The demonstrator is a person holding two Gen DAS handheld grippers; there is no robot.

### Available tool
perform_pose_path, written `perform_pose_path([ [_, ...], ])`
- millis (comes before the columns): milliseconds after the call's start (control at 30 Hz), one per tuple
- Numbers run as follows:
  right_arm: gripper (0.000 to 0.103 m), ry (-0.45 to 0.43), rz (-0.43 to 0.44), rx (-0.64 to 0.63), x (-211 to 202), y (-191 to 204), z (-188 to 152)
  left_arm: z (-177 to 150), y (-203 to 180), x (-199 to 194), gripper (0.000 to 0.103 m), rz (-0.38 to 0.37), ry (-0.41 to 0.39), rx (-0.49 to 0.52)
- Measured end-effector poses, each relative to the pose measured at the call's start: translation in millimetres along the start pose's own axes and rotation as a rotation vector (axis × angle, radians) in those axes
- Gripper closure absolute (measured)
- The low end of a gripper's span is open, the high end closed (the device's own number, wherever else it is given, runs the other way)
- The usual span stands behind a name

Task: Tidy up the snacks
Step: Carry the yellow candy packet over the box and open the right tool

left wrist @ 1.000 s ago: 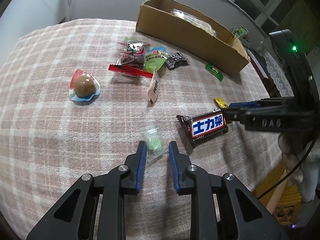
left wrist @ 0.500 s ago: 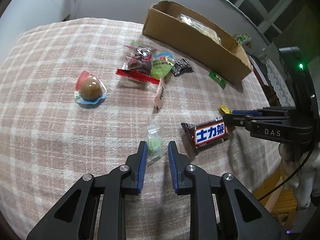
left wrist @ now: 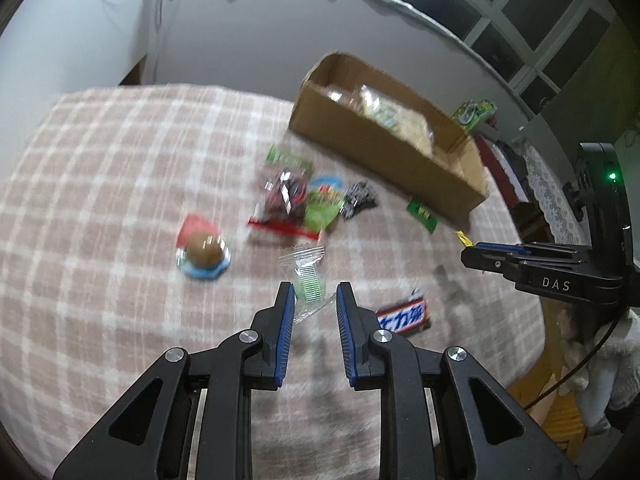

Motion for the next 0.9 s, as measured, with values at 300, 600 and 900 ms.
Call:
perform_pose_path([
  [300, 0.077, -0.096, -0.030, 0.022, -40, -18, 30, 54, -21, -4, 0.083, -0.021, -0.076, 0.072],
  [600, 0.077, -0.143, -0.078, 0.036, -55, -46, 65, 116, -40, 12, 0.083, -0.024, -0.127, 0.125],
  [900, 0.077, -0.136, -0.091, 0.044, -41, -64, 93, 155, -54, 42, 0.083, -0.033, -0.112, 0.143],
])
Point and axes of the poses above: each gripper's, at about its wrist camera, not at the fingertips, and x roughly the way its jaws point, y to its left, z to its top, the point moved 2 cm from there along x, roughly the way its jaws point, and after that the axes turned 12 degrees about z, right-handed, at the moved point
